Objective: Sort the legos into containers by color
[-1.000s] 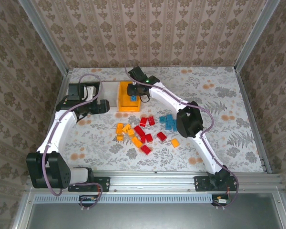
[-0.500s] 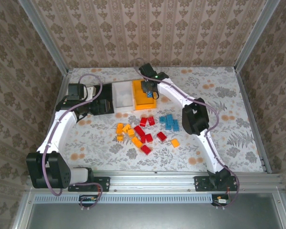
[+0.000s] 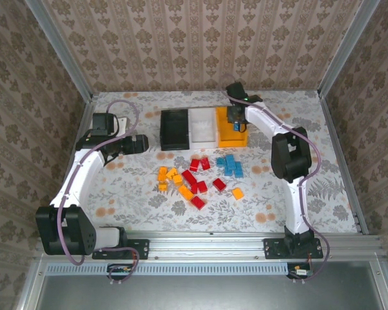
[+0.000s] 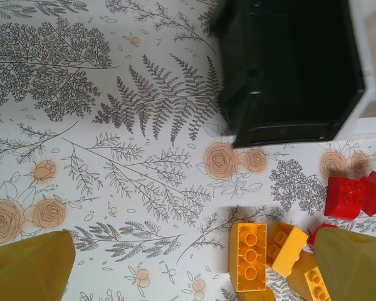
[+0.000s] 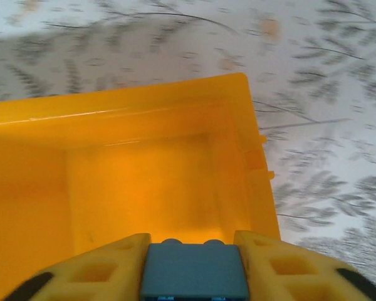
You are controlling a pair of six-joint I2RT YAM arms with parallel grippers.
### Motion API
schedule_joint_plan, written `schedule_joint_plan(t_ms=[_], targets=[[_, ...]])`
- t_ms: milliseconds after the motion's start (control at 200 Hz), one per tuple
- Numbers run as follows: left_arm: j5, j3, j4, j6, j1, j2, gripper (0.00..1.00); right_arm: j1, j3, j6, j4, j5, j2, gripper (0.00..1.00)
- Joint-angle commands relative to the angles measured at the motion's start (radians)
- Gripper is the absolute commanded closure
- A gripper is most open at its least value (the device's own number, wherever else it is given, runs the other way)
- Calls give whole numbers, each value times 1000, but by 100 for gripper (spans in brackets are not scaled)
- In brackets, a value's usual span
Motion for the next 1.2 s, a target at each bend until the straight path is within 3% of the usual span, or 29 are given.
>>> schedule_joint_plan(t_ms=[0,295,445,605,810,990,1195], targets=[[20,-10,14,-16,6,7,0,-12,-67,12,16,-37,-65,42],[35,-15,20,-14,5,11,0,1,-166,39,77,-133,-283,37],[61,-18,27,-13,2,15,0,17,-241,67,-12,-149,-432,35],[116,-21,39,-9,-10,22,0,44,-417,82,-151,-217,-565,34],[222,-16,51,17,-73,60,0,172,-688,81,-195,-208,-713,33],[386,-5,66,45,-168,115,0,222,-802,75,-99,-255,-704,34],[391,1,38,91,-248,128,0,223,-737,51,-54,-247,-577,34]])
